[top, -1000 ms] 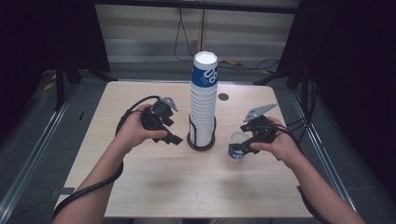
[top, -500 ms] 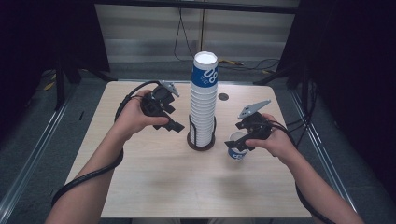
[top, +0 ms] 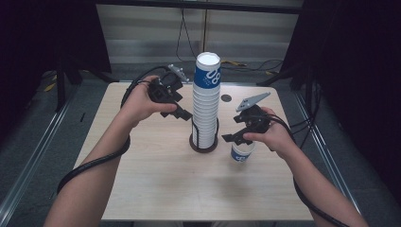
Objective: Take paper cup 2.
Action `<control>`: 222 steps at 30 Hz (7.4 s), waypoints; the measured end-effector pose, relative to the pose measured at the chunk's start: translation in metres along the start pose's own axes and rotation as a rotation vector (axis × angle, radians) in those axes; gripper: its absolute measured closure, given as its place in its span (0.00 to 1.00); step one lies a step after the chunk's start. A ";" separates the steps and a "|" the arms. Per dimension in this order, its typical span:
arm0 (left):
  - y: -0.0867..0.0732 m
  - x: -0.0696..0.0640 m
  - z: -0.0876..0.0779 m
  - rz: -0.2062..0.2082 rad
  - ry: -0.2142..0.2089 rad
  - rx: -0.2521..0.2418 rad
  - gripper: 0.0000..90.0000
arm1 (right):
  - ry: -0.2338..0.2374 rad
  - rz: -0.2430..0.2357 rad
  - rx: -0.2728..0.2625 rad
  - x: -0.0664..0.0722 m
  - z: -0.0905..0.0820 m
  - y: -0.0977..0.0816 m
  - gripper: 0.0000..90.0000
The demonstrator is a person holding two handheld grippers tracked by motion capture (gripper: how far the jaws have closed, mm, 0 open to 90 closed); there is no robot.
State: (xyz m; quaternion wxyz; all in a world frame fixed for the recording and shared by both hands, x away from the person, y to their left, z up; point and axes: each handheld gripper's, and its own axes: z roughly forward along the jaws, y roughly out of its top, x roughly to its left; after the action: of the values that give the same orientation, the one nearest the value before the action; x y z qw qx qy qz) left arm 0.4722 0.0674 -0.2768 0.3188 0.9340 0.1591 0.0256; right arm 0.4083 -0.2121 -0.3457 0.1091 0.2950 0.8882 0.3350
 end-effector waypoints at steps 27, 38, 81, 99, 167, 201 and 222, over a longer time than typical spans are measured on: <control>0.049 0.008 -0.002 -0.026 0.040 -0.141 0.17 | -0.016 0.003 -0.069 -0.003 0.010 0.045 0.15; 0.054 0.004 -0.005 -0.008 0.060 -0.120 0.20 | -0.041 0.038 -0.140 -0.008 0.001 0.055 0.14; 0.060 0.002 -0.005 -0.070 0.054 -0.199 0.21 | -0.072 0.072 -0.258 -0.002 0.003 0.079 0.18; 0.062 0.001 -0.009 -0.112 0.068 -0.212 0.22 | -0.068 0.075 -0.280 -0.003 0.005 0.077 0.18; 0.088 -0.006 -0.070 -0.142 0.084 -0.222 0.27 | -0.056 0.081 -0.299 -0.003 0.006 0.070 0.18; 0.064 -0.001 -0.093 -0.154 0.108 -0.231 0.26 | -0.061 0.067 -0.288 -0.003 0.010 0.061 0.23; 0.021 -0.005 -0.105 -0.171 0.127 -0.236 0.26 | -0.066 0.078 -0.284 -0.001 0.006 0.050 0.21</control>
State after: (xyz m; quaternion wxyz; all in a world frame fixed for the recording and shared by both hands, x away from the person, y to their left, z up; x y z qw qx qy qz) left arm 0.4572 0.1122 -0.1803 0.4167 0.8696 0.2539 0.0756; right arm 0.4341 -0.1796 -0.3177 0.1659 0.3220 0.8155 0.4514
